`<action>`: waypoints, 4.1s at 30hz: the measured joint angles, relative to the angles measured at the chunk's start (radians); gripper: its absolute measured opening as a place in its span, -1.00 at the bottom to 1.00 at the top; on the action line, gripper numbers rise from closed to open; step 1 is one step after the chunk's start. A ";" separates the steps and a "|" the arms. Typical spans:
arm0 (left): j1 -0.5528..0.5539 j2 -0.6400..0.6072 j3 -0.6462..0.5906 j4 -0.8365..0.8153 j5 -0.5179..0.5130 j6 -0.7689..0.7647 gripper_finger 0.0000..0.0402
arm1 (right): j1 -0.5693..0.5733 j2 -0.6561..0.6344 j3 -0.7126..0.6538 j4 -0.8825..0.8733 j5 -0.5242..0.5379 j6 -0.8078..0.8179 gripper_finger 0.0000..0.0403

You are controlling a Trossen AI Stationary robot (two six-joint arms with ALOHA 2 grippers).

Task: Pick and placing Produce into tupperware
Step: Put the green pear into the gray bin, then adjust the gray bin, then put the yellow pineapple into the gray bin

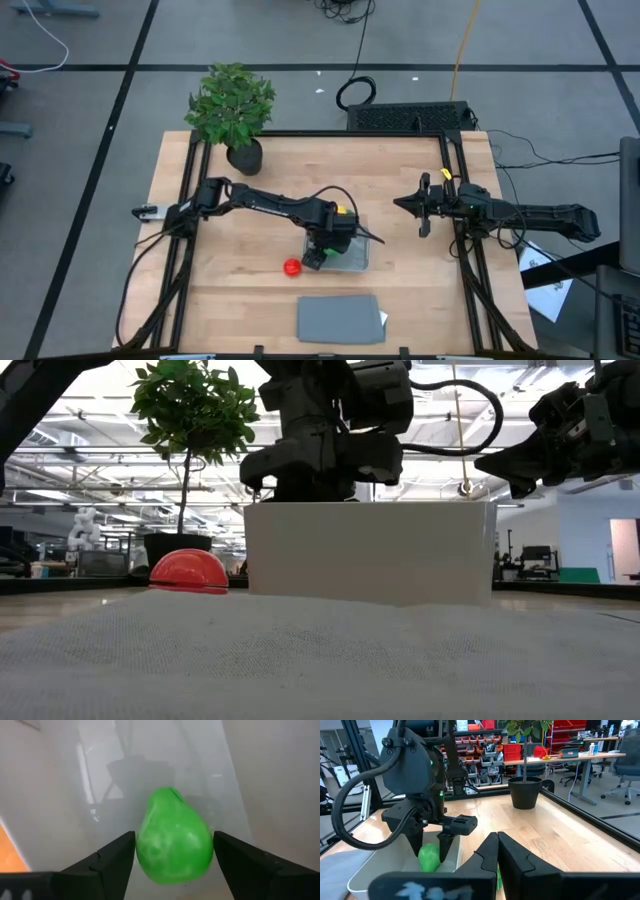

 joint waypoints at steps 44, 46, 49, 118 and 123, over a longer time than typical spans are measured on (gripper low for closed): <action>0.042 -0.197 -0.009 -0.014 -0.371 -0.100 -0.65 | 0.000 0.000 0.000 0.006 0.000 0.030 -1.00; 0.045 -0.196 -0.022 -0.023 -0.373 -0.099 -0.82 | 0.000 0.000 0.000 0.005 0.000 0.030 -1.00; 0.054 -0.196 -0.036 -0.052 -0.361 -0.111 -0.97 | 0.000 0.000 0.000 0.005 0.000 0.030 -1.00; 0.000 -0.480 -0.146 0.150 -0.510 -0.095 -0.71 | 0.000 0.002 0.000 -0.003 -0.001 0.029 -1.00; -0.045 -0.575 -0.146 0.148 -0.598 -0.084 -0.71 | 0.000 0.005 0.000 -0.002 -0.001 0.030 -1.00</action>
